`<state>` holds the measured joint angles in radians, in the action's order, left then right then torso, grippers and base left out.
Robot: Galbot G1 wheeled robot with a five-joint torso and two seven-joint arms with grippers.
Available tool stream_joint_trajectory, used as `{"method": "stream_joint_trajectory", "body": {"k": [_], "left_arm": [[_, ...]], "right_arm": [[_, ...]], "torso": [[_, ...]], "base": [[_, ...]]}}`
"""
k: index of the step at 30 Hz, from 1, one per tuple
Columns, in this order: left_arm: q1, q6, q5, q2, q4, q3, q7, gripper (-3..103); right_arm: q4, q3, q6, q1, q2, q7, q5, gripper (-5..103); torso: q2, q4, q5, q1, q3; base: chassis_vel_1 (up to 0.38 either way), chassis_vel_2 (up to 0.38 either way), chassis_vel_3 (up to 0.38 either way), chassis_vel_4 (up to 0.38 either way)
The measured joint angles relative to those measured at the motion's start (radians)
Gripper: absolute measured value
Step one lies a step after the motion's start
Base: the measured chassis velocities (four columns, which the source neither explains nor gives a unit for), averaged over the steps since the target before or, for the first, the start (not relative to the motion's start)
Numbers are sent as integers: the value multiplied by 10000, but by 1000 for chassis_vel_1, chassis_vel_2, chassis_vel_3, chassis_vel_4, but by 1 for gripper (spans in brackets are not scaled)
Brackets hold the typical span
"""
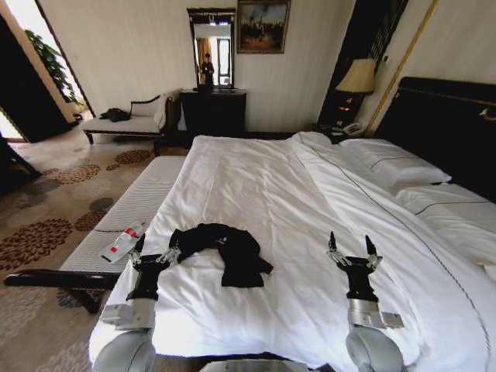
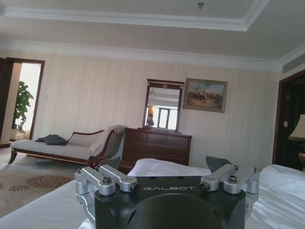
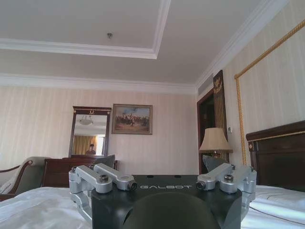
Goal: Fold the clothes on the bed.
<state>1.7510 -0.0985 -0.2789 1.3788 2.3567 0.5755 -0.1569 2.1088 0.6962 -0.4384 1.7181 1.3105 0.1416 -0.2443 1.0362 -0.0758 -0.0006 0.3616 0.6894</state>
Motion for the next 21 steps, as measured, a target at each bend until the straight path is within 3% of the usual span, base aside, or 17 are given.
{"method": "stream_joint_trajectory", "body": {"k": [9,14,17,18,21], "left_arm": [[-367,206,-164,-250,-417,116,-29,100],[-1032,1730,-663,-984,-781,114,-674,100],[-1584,2954,-1815,-1854,-1021,-3,-1216,100],[-1584,2954,-1815,-1854,-1021,-3,-1216,100],[-2105,3729,-2920,-2420,-1089,-13,-1556,100]], "right_arm": [[-127,-156,19,-260,-38,-50,-53,100],[-303,-275,31,-575,-136,16,-225,100],[-515,-339,6,-818,-210,34,-228,100],[-515,-339,6,-818,-210,34,-228,100],[-634,-395,-34,-966,-215,39,-205,100]], "torso": [[0,3,0,0,0],[-1,1,-1,0,0],[-1,3,-2,0,1],[-1,3,-2,0,1],[-1,2,0,0,1]], "base": [[0,0,0,0],[0,0,0,0],[0,0,0,0],[0,0,0,0],[0,0,0,0]]}}
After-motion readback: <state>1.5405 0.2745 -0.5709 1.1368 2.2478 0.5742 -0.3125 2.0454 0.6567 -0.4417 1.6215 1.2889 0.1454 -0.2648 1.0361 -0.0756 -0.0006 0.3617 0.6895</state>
